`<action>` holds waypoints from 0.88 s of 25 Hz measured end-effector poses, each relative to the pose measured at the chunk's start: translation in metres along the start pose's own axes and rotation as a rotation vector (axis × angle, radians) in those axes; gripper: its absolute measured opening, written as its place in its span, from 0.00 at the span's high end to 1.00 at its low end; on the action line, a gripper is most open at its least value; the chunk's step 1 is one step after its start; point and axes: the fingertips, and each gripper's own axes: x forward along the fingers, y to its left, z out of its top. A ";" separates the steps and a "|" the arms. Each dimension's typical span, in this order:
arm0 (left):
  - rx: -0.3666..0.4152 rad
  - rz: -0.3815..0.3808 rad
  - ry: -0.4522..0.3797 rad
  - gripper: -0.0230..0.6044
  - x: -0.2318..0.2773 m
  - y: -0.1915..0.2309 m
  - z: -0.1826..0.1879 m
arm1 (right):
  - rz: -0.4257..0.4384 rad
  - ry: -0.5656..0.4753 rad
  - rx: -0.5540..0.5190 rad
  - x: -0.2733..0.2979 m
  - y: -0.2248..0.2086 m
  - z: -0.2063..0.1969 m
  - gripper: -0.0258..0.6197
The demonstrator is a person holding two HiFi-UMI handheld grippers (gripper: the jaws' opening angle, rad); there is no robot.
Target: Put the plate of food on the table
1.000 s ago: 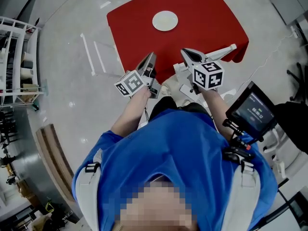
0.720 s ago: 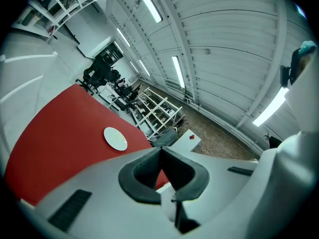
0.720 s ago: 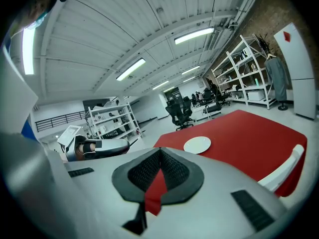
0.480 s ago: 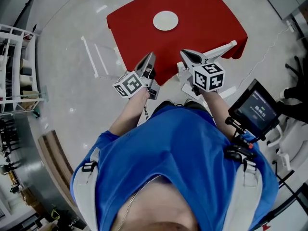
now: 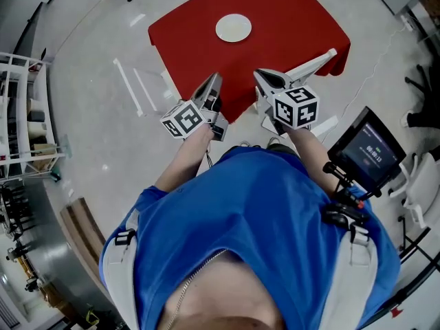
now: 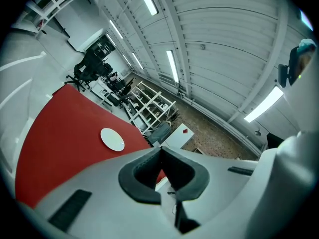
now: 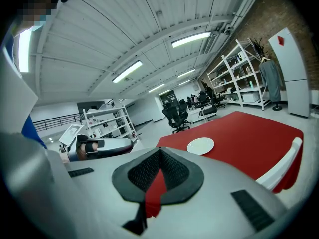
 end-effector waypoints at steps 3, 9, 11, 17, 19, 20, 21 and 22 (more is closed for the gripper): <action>0.002 -0.014 0.011 0.95 0.005 -0.002 0.000 | -0.011 -0.008 0.003 0.000 -0.002 0.003 0.96; 0.009 -0.032 0.025 0.95 0.014 -0.005 0.002 | -0.030 -0.017 0.006 0.000 -0.007 0.007 0.96; 0.008 -0.029 0.027 0.95 0.014 -0.004 0.002 | -0.033 -0.017 0.008 0.000 -0.008 0.007 0.96; 0.007 -0.026 0.025 0.95 0.016 -0.003 0.002 | -0.039 -0.019 0.008 0.000 -0.009 0.009 0.96; 0.007 -0.029 0.022 0.95 0.017 -0.004 0.002 | -0.038 -0.020 0.006 0.000 -0.009 0.008 0.96; 0.007 -0.029 0.020 0.95 0.017 -0.004 0.003 | -0.037 -0.020 0.006 0.000 -0.009 0.008 0.96; 0.006 -0.029 0.018 0.95 0.016 -0.004 0.003 | -0.037 -0.019 0.005 0.000 -0.009 0.009 0.96; 0.004 -0.028 0.017 0.95 0.016 -0.004 0.003 | -0.036 -0.019 0.004 0.000 -0.008 0.009 0.96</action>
